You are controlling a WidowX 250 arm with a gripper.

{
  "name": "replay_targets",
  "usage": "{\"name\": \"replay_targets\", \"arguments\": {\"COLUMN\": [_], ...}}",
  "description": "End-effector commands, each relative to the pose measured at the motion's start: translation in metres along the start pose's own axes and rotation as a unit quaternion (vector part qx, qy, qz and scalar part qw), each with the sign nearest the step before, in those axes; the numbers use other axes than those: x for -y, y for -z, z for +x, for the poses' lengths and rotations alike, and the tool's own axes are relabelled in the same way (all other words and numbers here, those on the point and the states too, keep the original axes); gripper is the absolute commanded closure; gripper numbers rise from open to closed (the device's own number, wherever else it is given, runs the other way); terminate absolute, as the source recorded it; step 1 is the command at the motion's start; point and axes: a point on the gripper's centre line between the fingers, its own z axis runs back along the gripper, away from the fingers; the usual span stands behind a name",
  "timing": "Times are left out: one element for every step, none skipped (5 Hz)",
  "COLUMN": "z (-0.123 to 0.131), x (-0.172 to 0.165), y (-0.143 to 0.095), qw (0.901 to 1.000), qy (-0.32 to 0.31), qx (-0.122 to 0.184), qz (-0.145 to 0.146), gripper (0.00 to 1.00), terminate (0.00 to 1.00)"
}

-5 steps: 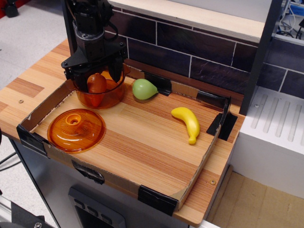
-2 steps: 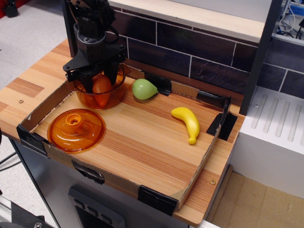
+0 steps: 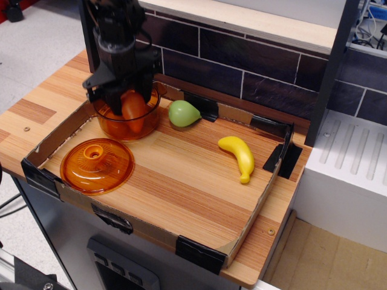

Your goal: Take carrot out of pot

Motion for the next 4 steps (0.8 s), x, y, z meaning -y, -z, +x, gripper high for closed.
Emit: {"name": "replay_targets", "arguments": {"z": [0.020,-0.008,-0.047,-0.074], "x": [0.006,0.007,0.004,-0.001], "y": [-0.083,-0.092,-0.086,-0.071], "qw": [0.9959,0.9954,0.9967,0.9970], "qy": [-0.042,-0.037,-0.003,0.018], "qx": [0.011,-0.032,-0.058,-0.064], "qz": [-0.079,-0.082,-0.056,-0.038], "gripper": [1.00,1.00,1.00,1.00], "terminate": [0.00,0.00,0.00,0.00]}}
